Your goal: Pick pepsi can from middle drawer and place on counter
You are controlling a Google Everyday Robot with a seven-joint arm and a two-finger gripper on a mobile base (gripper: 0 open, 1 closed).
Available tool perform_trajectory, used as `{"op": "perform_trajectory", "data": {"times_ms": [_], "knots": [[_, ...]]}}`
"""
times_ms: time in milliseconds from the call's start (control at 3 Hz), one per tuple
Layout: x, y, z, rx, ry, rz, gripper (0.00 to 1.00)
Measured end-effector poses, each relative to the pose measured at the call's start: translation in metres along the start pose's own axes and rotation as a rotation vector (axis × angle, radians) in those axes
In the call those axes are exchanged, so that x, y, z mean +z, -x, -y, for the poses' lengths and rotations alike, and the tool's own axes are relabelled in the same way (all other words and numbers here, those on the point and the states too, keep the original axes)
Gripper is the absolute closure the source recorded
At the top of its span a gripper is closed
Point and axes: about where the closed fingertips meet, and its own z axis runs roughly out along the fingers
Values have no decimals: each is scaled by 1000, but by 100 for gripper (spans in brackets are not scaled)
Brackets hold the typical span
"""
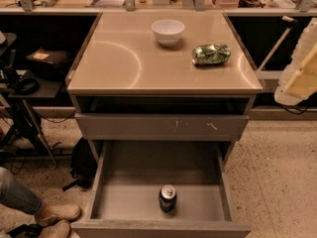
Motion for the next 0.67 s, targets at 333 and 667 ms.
{"op": "perform_trajectory", "data": {"times_ms": [333, 667], "knots": [[0, 0, 0, 0, 0, 0, 0], [0, 0, 0, 0, 0, 0, 0]]}}
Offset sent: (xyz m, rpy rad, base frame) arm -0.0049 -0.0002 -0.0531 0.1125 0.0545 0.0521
